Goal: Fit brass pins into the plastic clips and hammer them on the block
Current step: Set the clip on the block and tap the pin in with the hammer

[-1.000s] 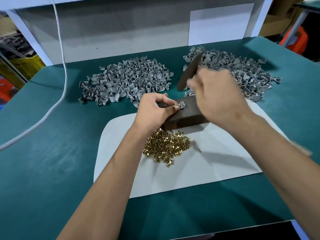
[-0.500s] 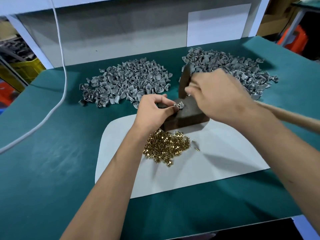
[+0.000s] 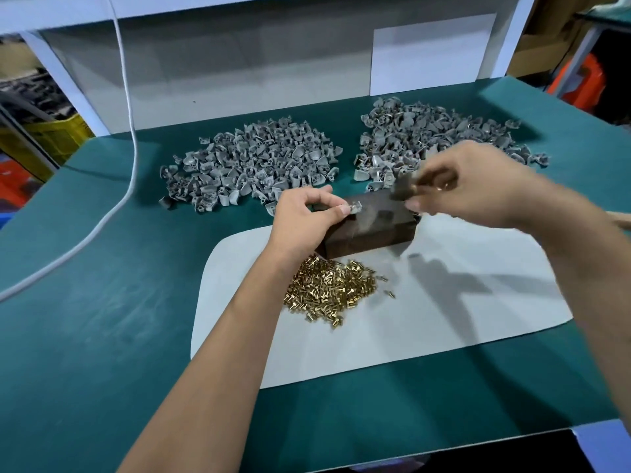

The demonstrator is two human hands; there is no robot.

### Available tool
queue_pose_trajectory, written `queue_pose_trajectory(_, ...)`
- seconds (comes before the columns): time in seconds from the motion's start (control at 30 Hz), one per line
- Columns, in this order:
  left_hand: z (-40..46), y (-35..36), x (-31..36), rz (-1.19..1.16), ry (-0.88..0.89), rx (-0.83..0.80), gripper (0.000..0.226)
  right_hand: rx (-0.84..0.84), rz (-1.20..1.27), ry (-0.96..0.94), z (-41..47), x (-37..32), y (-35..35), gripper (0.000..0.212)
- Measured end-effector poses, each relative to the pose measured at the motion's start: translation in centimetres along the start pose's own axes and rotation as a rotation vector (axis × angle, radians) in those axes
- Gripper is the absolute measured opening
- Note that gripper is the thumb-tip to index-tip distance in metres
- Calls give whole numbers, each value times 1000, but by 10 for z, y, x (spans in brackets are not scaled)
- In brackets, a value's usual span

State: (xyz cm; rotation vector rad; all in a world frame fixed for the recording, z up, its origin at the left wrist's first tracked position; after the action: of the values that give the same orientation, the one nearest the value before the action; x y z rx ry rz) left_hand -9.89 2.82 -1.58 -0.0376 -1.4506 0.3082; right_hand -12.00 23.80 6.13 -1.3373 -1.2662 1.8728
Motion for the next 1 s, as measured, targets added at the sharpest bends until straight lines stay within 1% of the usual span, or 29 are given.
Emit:
queue_pose_trajectory(0.07,0,0,-2,-43,-28,8,19,-34,-39,49,-4,23,-5,12)
queue_pose_trajectory(0.13,0,1,-3,-78,-41,9,18,-90,-117,79,-7,41,0,15)
queue_pose_trajectory(0.2,0,2,-3,-112,-43,8,18,-169,-187,103,-12,52,13,16)
queue_pose_trajectory(0.3,0,3,-2,-129,-34,4,18,-235,-210,104,-15,56,24,13)
queue_pose_trajectory(0.33,0,3,-2,-135,-28,3,19,-220,-209,102,-14,54,22,11)
queue_pose_trajectory(0.37,0,4,-1,-140,-21,3,22,-167,-203,99,-12,51,17,11)
queue_pose_trajectory(0.43,0,4,1,-144,6,0,24,31,-164,76,-5,35,0,12)
queue_pose_trajectory(0.47,0,4,2,-142,26,-1,24,119,-101,54,-3,23,-5,9)
queue_pose_trajectory(0.5,0,4,3,-140,49,1,23,164,-12,26,0,9,-3,8)
queue_pose_trajectory(0.57,0,3,6,-138,94,12,18,145,131,-19,5,-16,14,23)
queue_pose_trajectory(0.63,1,2,8,-148,137,18,12,137,191,-46,9,-30,31,34)
queue_pose_trajectory(0.7,0,2,11,-165,173,12,8,203,260,-66,13,-35,34,30)
queue_pose_trajectory(0.8,0,-2,17,-134,223,33,9,321,326,-106,13,-35,31,22)
queue_pose_trajectory(1.0,-5,-4,36,110,440,80,8,421,306,-116,7,-36,40,22)
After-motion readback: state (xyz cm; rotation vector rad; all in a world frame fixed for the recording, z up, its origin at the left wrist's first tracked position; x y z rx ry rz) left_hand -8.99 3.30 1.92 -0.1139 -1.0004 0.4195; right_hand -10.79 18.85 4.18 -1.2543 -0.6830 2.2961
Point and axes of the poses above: each hand's wrist, its own z-axis towards the middle knuckle, its own y-axis out of the palm, x = y × z, the point moved 9 cm from there along z, towards the middle knuckle, and after that the axes turned 3 degrees about y, right-handed, at the moved point
